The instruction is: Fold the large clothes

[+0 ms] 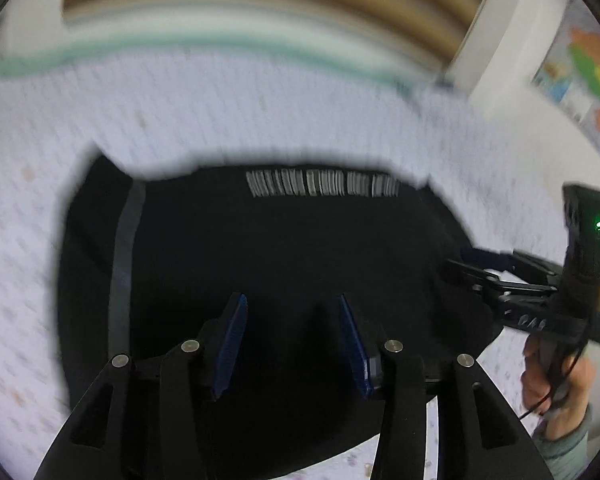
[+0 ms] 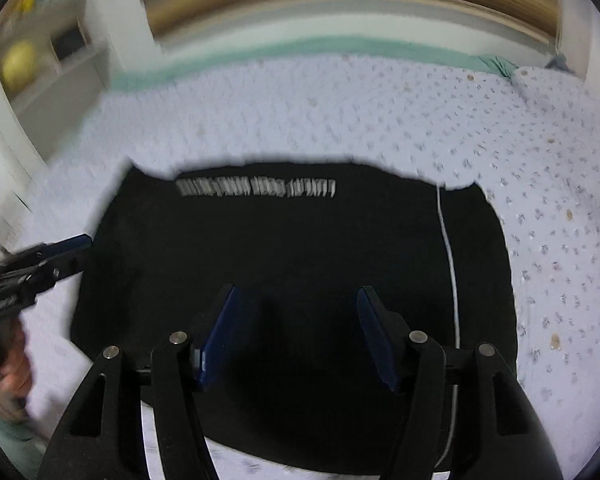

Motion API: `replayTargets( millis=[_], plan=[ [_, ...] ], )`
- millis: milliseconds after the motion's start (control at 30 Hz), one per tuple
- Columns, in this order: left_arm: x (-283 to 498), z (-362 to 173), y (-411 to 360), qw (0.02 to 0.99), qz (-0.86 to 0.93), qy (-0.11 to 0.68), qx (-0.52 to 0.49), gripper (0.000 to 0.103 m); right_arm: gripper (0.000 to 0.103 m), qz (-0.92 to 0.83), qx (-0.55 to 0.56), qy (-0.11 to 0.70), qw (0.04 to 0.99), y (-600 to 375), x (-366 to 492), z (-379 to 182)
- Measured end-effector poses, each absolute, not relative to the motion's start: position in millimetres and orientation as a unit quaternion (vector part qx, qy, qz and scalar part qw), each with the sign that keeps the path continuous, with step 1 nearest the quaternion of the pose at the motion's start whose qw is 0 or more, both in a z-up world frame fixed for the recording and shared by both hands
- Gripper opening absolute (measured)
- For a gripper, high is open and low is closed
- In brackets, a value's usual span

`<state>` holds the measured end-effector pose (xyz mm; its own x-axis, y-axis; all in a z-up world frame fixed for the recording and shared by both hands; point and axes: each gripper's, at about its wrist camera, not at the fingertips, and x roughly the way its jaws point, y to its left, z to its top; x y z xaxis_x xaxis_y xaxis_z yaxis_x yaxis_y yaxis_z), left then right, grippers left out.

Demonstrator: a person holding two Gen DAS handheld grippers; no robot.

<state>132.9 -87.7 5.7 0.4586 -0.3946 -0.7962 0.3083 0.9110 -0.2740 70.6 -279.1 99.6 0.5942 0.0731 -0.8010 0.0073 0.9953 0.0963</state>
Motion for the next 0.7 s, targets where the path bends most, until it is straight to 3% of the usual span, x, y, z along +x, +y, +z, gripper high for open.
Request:
replayTargets(
  millis=[167, 333, 467, 567, 700],
  plan=[
    [147, -47, -97, 0.853, -0.161, 0.495, -0.044, 0.048, 0.066, 0.012, 0.022, 0.494, 0.869, -267, 87, 34],
    [137, -46, -103, 0.872, -0.146, 0.467, -0.022, 0.048, 0.066, -0.001, 0.026, 0.484, 0.875, -267, 84, 27],
    [131, -4, -88, 0.880, -0.169, 0.442, -0.054, 0.048, 0.067, 0.034, 0.046, 0.483, 0.874, -271, 79, 58],
    [136, 29, -77, 0.903, -0.154, 0.394, -0.079, 0.048, 0.067, 0.035, 0.068, 0.428, 0.901, -279, 81, 100],
    [184, 23, -83, 0.881, -0.156, 0.436, -0.093, 0.048, 0.067, 0.015, 0.083, 0.424, 0.902, -282, 122, 111]
  ],
)
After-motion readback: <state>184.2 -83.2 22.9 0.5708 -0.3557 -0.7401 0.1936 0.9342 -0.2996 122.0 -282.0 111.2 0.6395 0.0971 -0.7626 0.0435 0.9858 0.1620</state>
